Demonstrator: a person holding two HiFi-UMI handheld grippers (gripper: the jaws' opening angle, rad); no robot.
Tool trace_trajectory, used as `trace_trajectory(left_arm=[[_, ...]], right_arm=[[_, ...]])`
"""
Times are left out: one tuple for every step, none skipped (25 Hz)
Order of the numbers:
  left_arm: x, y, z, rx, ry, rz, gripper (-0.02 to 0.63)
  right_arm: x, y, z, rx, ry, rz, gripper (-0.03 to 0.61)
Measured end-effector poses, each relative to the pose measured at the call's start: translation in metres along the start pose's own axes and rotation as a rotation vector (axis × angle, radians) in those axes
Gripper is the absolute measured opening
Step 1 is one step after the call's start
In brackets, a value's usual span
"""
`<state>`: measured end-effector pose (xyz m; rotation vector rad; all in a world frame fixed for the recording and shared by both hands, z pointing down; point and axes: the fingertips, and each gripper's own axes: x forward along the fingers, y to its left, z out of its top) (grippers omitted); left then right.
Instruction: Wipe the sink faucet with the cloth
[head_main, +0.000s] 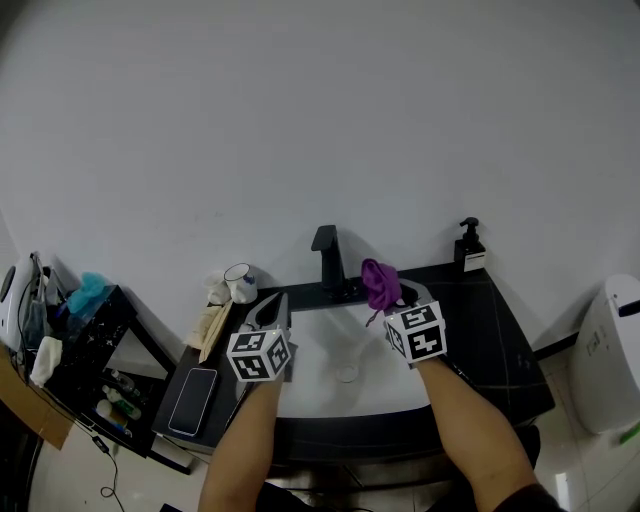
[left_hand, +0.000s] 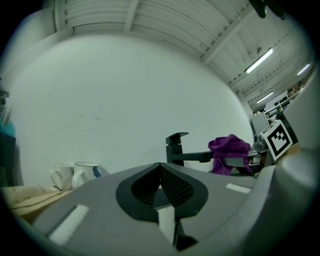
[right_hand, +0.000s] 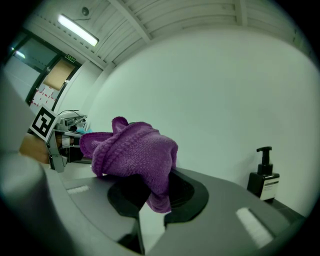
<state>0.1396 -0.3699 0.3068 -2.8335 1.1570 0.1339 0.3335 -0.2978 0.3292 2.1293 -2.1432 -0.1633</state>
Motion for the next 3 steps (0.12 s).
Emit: trace_trajectory(left_arm=[[0.0,-0.0002,0.0,0.002,0.001,0.0,0.018],[0.0001,-0.0002,0.0001,0.003,0.001,-0.001,0.018],[0.0001,-0.0002,0.0003,0.004,0.001,-0.001,0.018]], right_arm=[[0.0001,0.0003,0.0002,-0.002,0.001,0.001,0.067],[0.0004,0.0006,0.0005,-0.004,0.001,0.002,0.067],[0.0006,0.0009,0.0008,-0.006,0.002,0.003,0.067]])
